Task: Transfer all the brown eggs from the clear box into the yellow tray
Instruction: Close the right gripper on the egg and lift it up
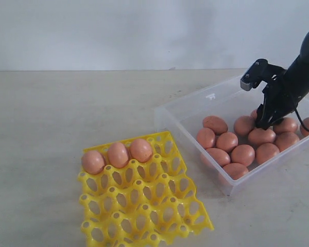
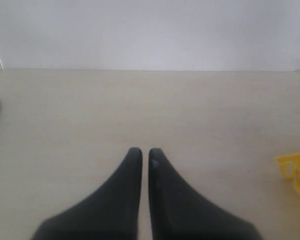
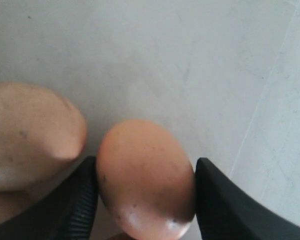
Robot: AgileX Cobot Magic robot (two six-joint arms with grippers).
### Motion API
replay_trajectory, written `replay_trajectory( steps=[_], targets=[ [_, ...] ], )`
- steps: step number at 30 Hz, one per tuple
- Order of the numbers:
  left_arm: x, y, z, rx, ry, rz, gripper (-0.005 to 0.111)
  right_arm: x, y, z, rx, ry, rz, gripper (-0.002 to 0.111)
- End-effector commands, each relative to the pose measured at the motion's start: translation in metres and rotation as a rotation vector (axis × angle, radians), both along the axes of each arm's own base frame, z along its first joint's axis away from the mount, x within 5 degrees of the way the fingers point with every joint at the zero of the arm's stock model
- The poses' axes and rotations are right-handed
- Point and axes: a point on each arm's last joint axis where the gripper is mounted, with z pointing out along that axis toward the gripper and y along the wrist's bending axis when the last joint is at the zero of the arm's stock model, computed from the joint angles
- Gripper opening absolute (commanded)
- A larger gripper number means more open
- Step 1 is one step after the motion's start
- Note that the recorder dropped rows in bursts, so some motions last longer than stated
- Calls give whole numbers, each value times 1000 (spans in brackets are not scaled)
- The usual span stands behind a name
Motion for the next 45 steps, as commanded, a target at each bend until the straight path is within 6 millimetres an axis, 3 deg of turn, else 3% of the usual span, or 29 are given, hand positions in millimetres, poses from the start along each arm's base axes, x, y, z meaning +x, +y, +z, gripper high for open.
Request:
replay_trajectory(
  steps=[1,3,9,14,22,29,32,39,45],
  targets=[
    [0,0,1,3,-11,3,4,4,-1,3,1,-46,-14,12],
    [0,0,1,3,-11,3,4,6,-1,3,2,-65,-23,0],
    [0,0,1,3,-11,3,4,8,-2,5,35,-80,-114,0],
    [0,0,1,3,-11,3,4,11,4,13,168,-119,-255,0],
    [0,0,1,3,-11,3,4,13,22,71,535,-309,-429,0],
    [0,0,1,3,-11,3,4,-15,9,120,672,-604,-755,0],
    [0,0,1,3,-11,3,4,-31,4,141,645,-704,-788,0],
    [0,0,1,3,-11,3,4,-41,6,189,267,-919,-347,0],
    [0,0,1,3,-11,3,4,-45,-1,215,145,-997,-333,0]
  ],
)
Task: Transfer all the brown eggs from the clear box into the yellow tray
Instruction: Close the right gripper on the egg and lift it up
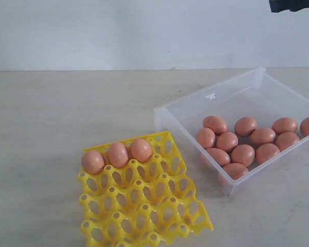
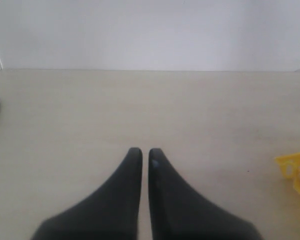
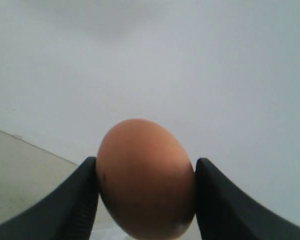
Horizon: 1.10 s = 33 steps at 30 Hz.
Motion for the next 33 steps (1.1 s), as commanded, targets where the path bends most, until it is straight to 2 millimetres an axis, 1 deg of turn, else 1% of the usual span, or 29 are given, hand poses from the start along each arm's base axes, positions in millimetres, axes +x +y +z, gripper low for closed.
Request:
replay_trajectory(
  steps=[1,4,6,9,12,14,16,17,19,20,22,25,27,29,31,33],
  targets=[
    [0,0,1,3,-11,3,4,-6,-6,22,-84,-48,-55,0],
    [0,0,1,3,-11,3,4,-9,-12,35,-101,-78,-120,0],
    [0,0,1,3,-11,3,4,-12,-21,48,-124,-101,-226,0],
    [0,0,1,3,-11,3,4,-18,-40,70,-210,-139,-440,0],
    [0,0,1,3,-11,3,4,-30,-57,89,-353,-174,-660,0],
    [0,0,1,3,-11,3,4,-40,-65,102,-496,-214,-786,0],
    [0,0,1,3,-11,3,4,-48,-68,115,-650,-267,-875,0],
    [0,0,1,3,-11,3,4,-53,-68,121,-697,-293,-914,0],
    [0,0,1,3,-11,3,4,-64,-69,130,-713,-323,-966,0],
    [0,0,1,3,-11,3,4,-69,-68,135,-674,-356,-976,0],
    [0,0,1,3,-11,3,4,-79,-66,145,-528,-468,-970,0],
    [0,0,1,3,-11,3,4,-93,-59,165,-303,-685,-895,0],
    [0,0,1,3,-11,3,4,-99,-50,181,-165,-819,-765,0],
    [0,0,1,3,-11,3,4,-99,-39,197,-34,-914,-591,0],
    [0,0,1,3,-11,3,4,-99,-30,210,56,-964,-457,0],
    [0,0,1,3,-11,3,4,-98,-21,223,196,-1009,-318,0]
  ],
)
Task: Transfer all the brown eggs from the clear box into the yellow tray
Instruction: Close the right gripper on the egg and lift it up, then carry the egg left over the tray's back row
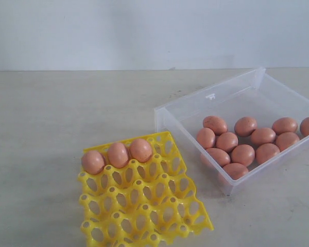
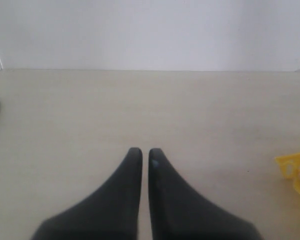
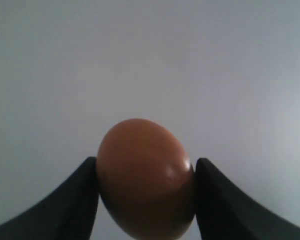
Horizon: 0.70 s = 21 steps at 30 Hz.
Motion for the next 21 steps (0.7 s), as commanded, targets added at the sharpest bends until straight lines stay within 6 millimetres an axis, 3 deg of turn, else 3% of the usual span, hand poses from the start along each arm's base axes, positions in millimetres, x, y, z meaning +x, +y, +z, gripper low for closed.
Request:
replay_trajectory(
  steps=[1,4,7,9,10,12,14,17,21],
  targets=[
    [0,0,1,3,-11,3,4,0,19,26,83,-149,382,0],
    [0,0,1,3,-11,3,4,1,29,36,282,-230,678,0],
    [0,0,1,3,-11,3,4,8,39,30,309,-123,781,0],
    [0,0,1,3,-11,3,4,11,45,26,139,-3,738,0],
    [0,0,1,3,-11,3,4,13,49,22,-87,135,627,0],
    [0,0,1,3,-11,3,4,15,53,18,-292,248,527,0],
    [0,0,1,3,-11,3,4,15,57,18,-426,266,500,0],
    [0,0,1,3,-11,3,4,13,61,20,-505,256,490,0],
    [0,0,1,3,-11,3,4,9,65,26,-457,161,576,0]
  ],
)
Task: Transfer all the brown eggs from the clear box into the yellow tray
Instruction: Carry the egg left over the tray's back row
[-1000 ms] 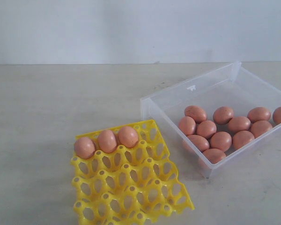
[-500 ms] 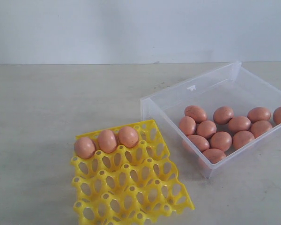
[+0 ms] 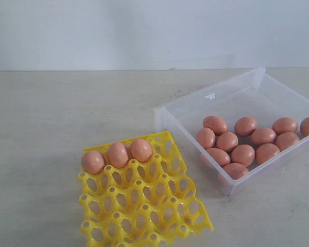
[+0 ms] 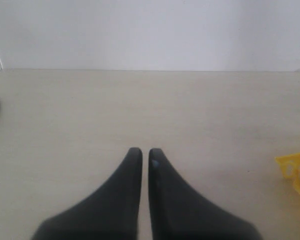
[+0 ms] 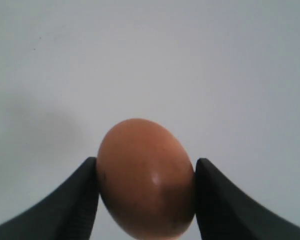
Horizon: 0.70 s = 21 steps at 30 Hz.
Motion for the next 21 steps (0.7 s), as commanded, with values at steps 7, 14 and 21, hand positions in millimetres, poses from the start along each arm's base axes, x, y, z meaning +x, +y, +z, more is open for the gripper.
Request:
replay_trajectory(
  steps=[7,14,21],
  targets=[
    [0,0,1,3,-11,3,4,-21,5,24,549,-195,510,0],
    [0,0,1,3,-11,3,4,-29,37,14,502,61,907,0],
    [0,0,1,3,-11,3,4,-23,58,-39,122,580,833,0]
  ],
)
